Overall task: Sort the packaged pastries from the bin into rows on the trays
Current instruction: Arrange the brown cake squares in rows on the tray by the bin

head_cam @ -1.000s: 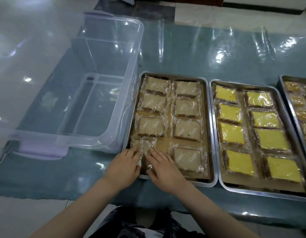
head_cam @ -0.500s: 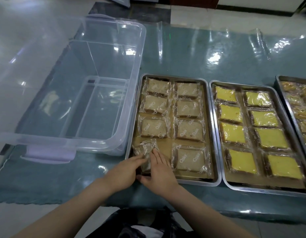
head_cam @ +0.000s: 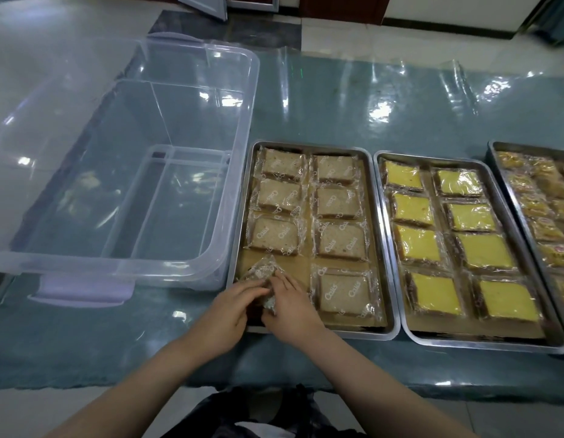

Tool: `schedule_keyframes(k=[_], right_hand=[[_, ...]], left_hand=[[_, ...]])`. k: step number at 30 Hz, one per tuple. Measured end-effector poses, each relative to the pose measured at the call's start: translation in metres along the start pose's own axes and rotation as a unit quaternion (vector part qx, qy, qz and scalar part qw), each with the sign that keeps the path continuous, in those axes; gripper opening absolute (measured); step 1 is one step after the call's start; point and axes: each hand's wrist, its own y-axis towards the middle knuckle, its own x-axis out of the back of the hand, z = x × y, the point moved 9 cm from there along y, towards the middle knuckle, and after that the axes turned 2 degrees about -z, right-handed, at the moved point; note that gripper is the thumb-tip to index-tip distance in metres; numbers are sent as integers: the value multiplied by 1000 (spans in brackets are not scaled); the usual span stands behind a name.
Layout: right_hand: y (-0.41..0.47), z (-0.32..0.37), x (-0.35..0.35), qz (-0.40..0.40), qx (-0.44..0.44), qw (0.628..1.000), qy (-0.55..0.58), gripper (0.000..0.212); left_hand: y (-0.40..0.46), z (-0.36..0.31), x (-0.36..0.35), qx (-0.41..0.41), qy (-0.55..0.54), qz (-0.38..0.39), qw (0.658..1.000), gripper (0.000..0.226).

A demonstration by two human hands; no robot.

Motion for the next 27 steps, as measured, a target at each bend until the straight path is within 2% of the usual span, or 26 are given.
schedule_keyframes(k=[2,4,7,11,13,15,18,21,24,27], right_hand=[[-1,-2,7,18,5,998,56,58],[-6,1,17,43,3,992,115,53],[-14,0,24,84,1,988,131,54],[-24,-3,26,90,0,983,161,44],[-30,-5,31,60,-8,979,195,36],[-32,-9,40,-7,-14,978,209,34],[-35,-17,59,-124,-13,981,149,39],[-35,-15,66,-192,25,979,58,40],[-33,-18,54,-177,41,981,-71,49],[-30,-31,36,-118,21,977,-178,55]], left_hand=[[3,1,2,-42,105,-8,994,69],[6,3,-1,-45,168,20,985,70],[10,-4,-5,-86,247,37,964,58],[14,-11,0,-98,262,50,959,42],[16,-12,11,-48,224,52,972,36],[21,-14,20,-1,213,45,976,37],[32,-13,19,43,235,37,970,32],[43,-25,11,11,317,-9,948,28],[50,-37,0,-47,388,-37,920,36],[51,-29,-12,-45,393,-3,918,49]])
